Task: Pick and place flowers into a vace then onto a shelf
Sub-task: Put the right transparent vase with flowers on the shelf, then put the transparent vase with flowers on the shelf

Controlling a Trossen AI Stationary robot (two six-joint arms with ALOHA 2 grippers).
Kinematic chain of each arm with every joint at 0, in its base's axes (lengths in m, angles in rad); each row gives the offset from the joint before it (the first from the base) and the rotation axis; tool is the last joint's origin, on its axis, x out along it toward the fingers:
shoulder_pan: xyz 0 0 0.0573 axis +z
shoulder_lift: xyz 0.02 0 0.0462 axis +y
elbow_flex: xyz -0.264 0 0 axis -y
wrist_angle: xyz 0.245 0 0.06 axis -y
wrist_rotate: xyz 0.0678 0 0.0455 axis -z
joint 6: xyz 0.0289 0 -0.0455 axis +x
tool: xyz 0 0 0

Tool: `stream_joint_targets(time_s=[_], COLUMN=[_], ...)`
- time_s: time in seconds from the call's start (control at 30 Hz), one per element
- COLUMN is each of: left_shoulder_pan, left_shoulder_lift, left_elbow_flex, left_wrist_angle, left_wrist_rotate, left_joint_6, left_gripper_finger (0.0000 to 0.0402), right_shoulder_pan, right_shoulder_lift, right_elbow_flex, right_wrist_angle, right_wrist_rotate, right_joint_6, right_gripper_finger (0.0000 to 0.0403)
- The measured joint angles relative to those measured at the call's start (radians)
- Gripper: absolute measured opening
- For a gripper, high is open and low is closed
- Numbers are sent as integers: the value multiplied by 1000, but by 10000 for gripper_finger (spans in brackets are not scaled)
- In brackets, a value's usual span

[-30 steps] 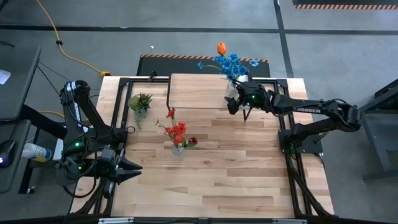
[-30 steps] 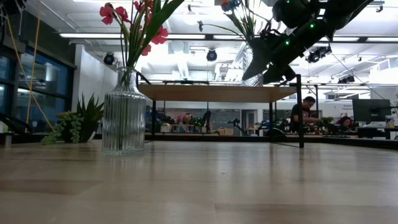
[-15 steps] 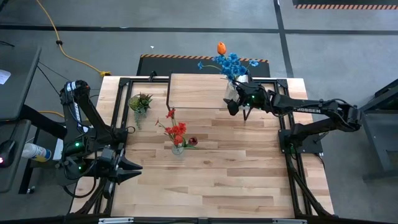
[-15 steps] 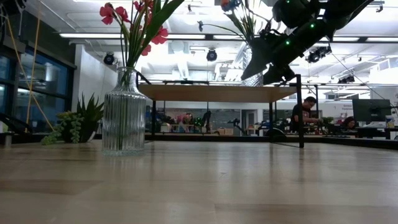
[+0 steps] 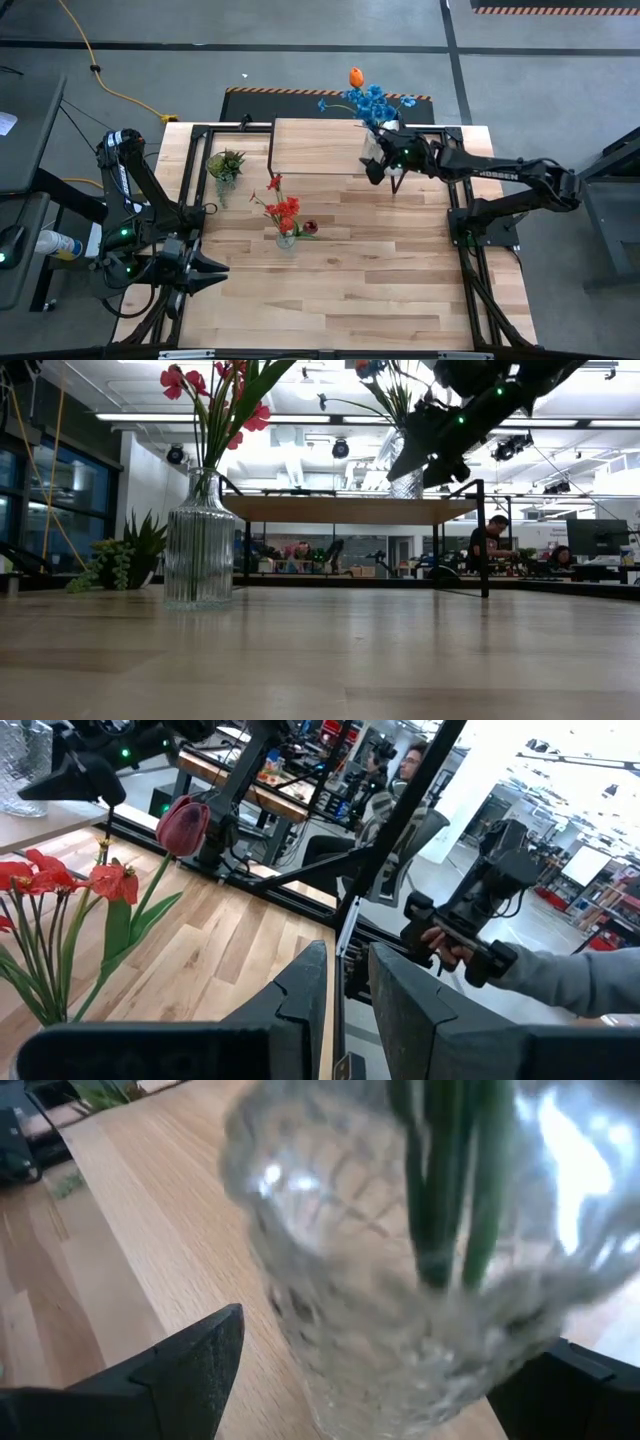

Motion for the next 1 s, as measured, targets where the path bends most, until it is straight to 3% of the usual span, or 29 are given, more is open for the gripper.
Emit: stream_joint_targets(time_s=[0.6, 1.0], left_shoulder_pan=[0, 0], left_shoulder_lift=[2, 2], left_elbow_flex=[0, 0], left_wrist_angle=[-2, -2], left_wrist_rotate=[0, 10], left_joint_6=[4, 4], left_gripper_finger=[113, 113], right_shoulder_pan=[17, 193], right_shoulder_lift=[-1, -1], right_elbow_flex=[383, 605], right_wrist_angle=[-654, -1121], right_wrist_rotate=[5, 0], right_joint_6=[41, 214], right_gripper_finger=[358, 358])
